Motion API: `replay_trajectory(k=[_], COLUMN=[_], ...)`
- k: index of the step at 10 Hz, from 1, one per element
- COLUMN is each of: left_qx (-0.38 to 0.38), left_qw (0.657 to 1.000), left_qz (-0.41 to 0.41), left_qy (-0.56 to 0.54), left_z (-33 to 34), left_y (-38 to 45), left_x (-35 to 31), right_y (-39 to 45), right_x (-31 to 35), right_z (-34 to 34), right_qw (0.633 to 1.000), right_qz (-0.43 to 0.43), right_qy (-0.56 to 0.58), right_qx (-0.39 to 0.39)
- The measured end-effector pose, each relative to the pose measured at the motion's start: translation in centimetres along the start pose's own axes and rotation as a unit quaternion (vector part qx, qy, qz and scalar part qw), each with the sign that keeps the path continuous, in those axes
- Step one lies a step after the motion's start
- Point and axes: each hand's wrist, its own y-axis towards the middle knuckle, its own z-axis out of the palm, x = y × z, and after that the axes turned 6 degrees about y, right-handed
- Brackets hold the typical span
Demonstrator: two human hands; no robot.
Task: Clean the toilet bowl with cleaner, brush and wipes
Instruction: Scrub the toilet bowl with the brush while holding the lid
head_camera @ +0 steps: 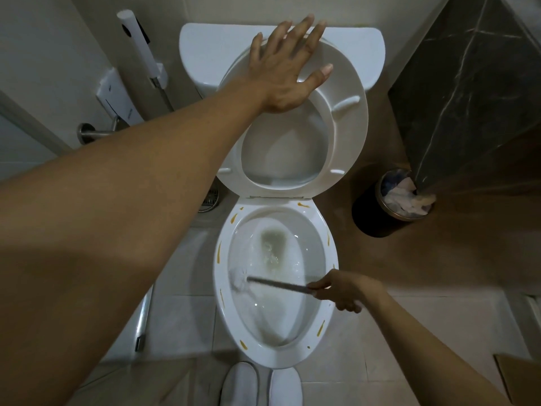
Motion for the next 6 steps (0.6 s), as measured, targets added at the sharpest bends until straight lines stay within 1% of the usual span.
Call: replay_trajectory(k=[1, 2, 3, 4, 5, 6], left_qx=[-0.001, -0.001, 0.0, 0.001, -0.003, -0.001], left_qw=[1.0, 1.0, 1.0, 1.0, 1.0, 1.0], left_qz=[-0.002, -0.002, -0.003, -0.002, -0.003, -0.001], left_qy=[-0.001, -0.001, 0.001, 0.0, -0.002, -0.004], left_z=[0.0, 0.0, 0.0, 0.0, -0.1, -0.1], left_y=[0.0, 0.0, 0.0, 0.0, -0.1, -0.1], left_x=[0.0, 0.0, 0.0, 0.0, 0.0, 0.0], right_y=[-0.5, 0.3, 0.7, -0.2, -1.1, -0.3], right_x=[0.6, 1.1, 1.2, 2.0, 2.7, 1.8], right_z=[-2.4, -2.2, -1.5, -2.7, -3.9, -3.3], right_qw=[0.997, 0.999, 0.999, 0.996, 0.985, 0.988], right_qz=[0.031, 0.008, -0.007, 0.043, 0.071, 0.017], right_qy=[-0.066, -0.049, -0.031, -0.072, -0.149, -0.152], right_qx=[0.036, 0.005, -0.007, 0.04, 0.055, 0.006])
